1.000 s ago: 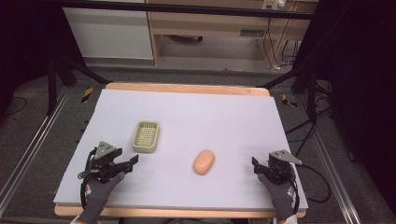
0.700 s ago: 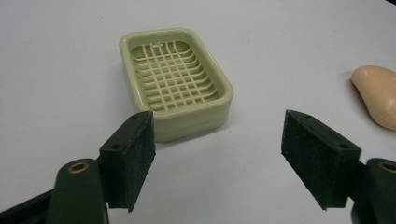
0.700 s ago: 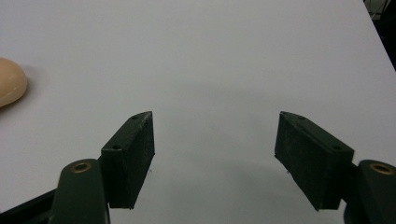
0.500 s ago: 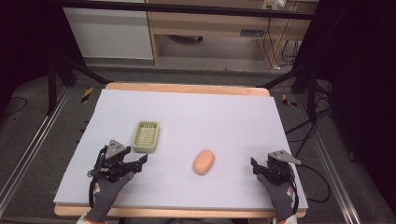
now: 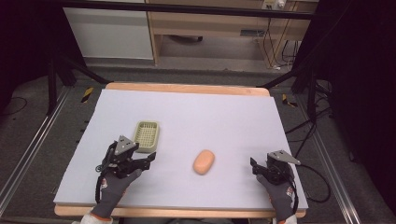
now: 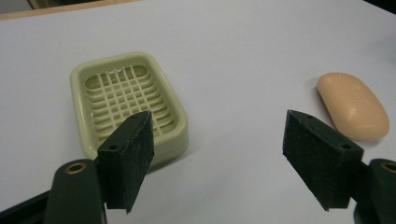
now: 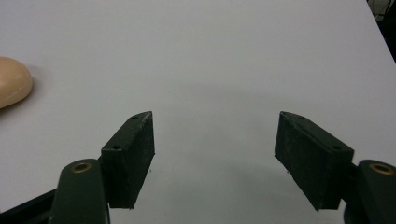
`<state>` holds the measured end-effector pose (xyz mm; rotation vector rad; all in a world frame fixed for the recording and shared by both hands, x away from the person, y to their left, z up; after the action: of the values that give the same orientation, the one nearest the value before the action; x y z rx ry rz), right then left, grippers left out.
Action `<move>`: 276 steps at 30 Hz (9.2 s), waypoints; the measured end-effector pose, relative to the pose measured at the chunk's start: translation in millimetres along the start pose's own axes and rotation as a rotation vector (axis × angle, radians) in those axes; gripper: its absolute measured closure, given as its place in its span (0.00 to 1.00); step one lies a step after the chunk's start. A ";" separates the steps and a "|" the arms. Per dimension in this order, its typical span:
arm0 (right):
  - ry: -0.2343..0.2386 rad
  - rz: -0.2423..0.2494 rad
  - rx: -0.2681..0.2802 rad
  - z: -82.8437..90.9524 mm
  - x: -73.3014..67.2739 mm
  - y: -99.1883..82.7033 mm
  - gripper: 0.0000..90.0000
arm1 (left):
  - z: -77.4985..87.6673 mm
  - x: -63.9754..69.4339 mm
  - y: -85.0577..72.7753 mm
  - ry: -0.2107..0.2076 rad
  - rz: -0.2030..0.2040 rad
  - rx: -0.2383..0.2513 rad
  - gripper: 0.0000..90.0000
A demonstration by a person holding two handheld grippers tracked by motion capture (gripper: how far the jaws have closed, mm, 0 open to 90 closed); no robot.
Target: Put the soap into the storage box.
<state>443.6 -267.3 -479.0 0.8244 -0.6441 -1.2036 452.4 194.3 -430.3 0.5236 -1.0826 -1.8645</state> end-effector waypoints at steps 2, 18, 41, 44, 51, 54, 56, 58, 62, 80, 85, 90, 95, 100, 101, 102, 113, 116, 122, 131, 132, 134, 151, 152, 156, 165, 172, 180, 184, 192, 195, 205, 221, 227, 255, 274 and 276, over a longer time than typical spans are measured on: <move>-0.001 0.000 0.001 0.1 -0.1 0.1 0.32 | -1.6 3.5 3.6 -0.006 -0.004 0.002 0.27; 0.007 0.002 -0.010 -0.1 -1.1 -0.4 0.32 | -18.2 32.2 23.0 -0.056 -0.038 0.009 0.27; 0.019 -0.006 -0.014 -0.3 -0.8 -0.5 0.33 | -43.3 69.1 36.2 -0.115 -0.089 -0.018 0.25; 0.019 -0.005 -0.015 -0.6 -1.0 -0.3 0.33 | -47.3 74.0 36.1 -0.120 -0.098 -0.024 0.25; 0.017 -0.003 -0.019 -0.7 -1.2 -0.1 0.32 | -55.8 83.1 37.8 -0.130 -0.116 -0.038 0.25; 0.015 -0.003 -0.019 -0.7 -1.2 -0.2 0.32 | -58.4 85.1 38.1 -0.133 -0.120 -0.044 0.25; 0.016 -0.004 -0.018 -0.6 -1.3 -0.2 0.32 | -61.4 87.6 37.8 -0.138 -0.122 -0.049 0.25; 0.015 -0.002 -0.017 -0.5 -1.1 -0.2 0.32 | -64.6 90.4 37.6 -0.141 -0.124 -0.055 0.25; 0.016 -0.001 -0.017 -0.4 -1.1 -0.2 0.32 | -68.7 94.8 37.6 -0.145 -0.138 -0.065 0.24; 0.023 -0.009 -0.017 0.2 -0.6 0.4 0.33 | -88.3 111.6 37.5 -0.158 -0.162 -0.100 0.24; 0.024 -0.010 -0.019 0.1 -0.9 0.4 0.33 | -93.2 115.1 36.8 -0.161 -0.164 -0.117 0.24; 0.027 -0.007 -0.020 -0.5 -0.6 0.2 0.33 | -101.8 120.4 33.4 -0.161 -0.177 -0.149 0.24; 0.028 -0.006 -0.021 -0.8 -0.9 0.1 0.33 | -105.8 125.4 31.5 -0.168 -0.185 -0.164 0.24; 0.031 -0.008 -0.021 -0.7 -0.7 0.1 0.33 | -111.0 128.3 31.1 -0.170 -0.185 -0.179 0.23; 0.032 -0.008 -0.021 -0.8 -0.8 0.0 0.33 | -113.3 129.0 30.7 -0.167 -0.192 -0.189 0.23; 0.032 -0.008 -0.021 -0.8 -0.8 0.0 0.33 | -113.3 129.0 30.7 -0.167 -0.192 -0.189 0.23; 0.031 -0.005 -0.026 -1.7 -1.1 -0.1 0.34 | -128.1 135.8 24.3 -0.164 -0.199 -0.241 0.22; 0.034 -0.006 -0.028 -1.7 -1.1 -0.1 0.34 | -131.1 136.4 23.2 -0.164 -0.197 -0.249 0.23; 0.036 -0.007 -0.030 -2.0 -1.3 -0.3 0.34 | -137.5 138.6 19.8 -0.164 -0.198 -0.268 0.24; 0.036 -0.003 -0.032 -2.6 -1.0 -0.5 0.34 | -144.1 140.1 15.7 -0.151 -0.193 -0.292 0.29; 0.036 -0.003 -0.032 -2.6 -1.0 -0.5 0.34 | -144.1 140.1 15.7 -0.151 -0.193 -0.292 0.29; 0.036 -0.004 -0.031 -2.6 -1.2 -0.5 0.34 | -144.2 139.9 16.0 -0.154 -0.189 -0.294 0.29; 0.037 -0.003 -0.035 -2.8 -0.8 -0.5 0.34 | -142.9 138.3 17.5 -0.148 -0.175 -0.302 0.35; 0.037 -0.003 -0.035 -2.8 -0.9 -0.5 0.34 | -141.4 137.9 17.8 -0.153 -0.177 -0.304 0.35; 0.037 -0.004 -0.034 -2.7 -0.8 -0.5 0.34 | -138.1 137.9 18.6 -0.156 -0.178 -0.297 0.35; 0.037 -0.012 -0.035 -2.1 -0.8 -0.2 0.34 | -117.0 127.9 27.0 -0.168 -0.187 -0.274 0.35; 0.033 -0.012 -0.034 -1.8 -0.4 -0.3 0.33 | -103.0 119.7 31.4 -0.170 -0.189 -0.259 0.35; 0.029 -0.012 -0.032 -1.5 -0.2 -0.2 0.33 | -88.8 110.7 37.5 -0.161 -0.193 -0.244 0.35; 0.024 -0.006 -0.030 -1.6 0.0 -0.4 0.33 | -81.0 105.9 37.9 -0.160 -0.194 -0.237 0.35; 0.028 -0.006 -0.033 -1.9 -0.5 -0.5 0.33 | -67.1 95.4 36.0 -0.166 -0.190 -0.224 0.35; 0.026 -0.003 -0.029 -1.5 -0.9 -0.4 0.33 | -63.7 90.9 37.1 -0.164 -0.188 -0.219 0.35; 0.036 0.002 -0.028 -1.1 -3.3 -0.1 0.33 | -52.7 65.3 40.4 -0.122 -0.143 -0.198 0.35; 0.037 0.006 -0.030 -2.4 -3.7 -0.4 0.33 | -45.4 37.2 47.3 -0.072 -0.079 -0.162 0.35; 0.038 0.007 -0.029 -2.3 -3.2 -0.4 0.33 | -46.6 28.9 47.7 -0.057 -0.064 -0.164 0.35; 0.042 -0.003 -0.027 -2.3 -1.7 -0.4 0.33 | -45.1 -5.3 54.3 0.019 -0.005 -0.132 0.35; 0.045 -0.011 -0.027 -2.5 -1.1 -0.2 0.33 | -49.8 -26.5 55.7 0.075 0.020 -0.129 0.35; 0.040 -0.003 -0.027 -3.2 -0.9 -0.4 0.33 | -51.4 -29.6 55.1 0.082 0.028 -0.130 0.36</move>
<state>445.8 -265.8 -481.1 0.8251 -0.5928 -1.1936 530.7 183.3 -413.1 0.5023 -0.9039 -1.8577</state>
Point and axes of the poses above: each handheld gripper's, and its own axes: z roughly backward along the jaws, y roughly out of its top, x roughly to its right, the point moved 1 cm from there along -z, roughly forward along the jaws, and after that the axes turned 1 degree about z, right-handed, at the moved point
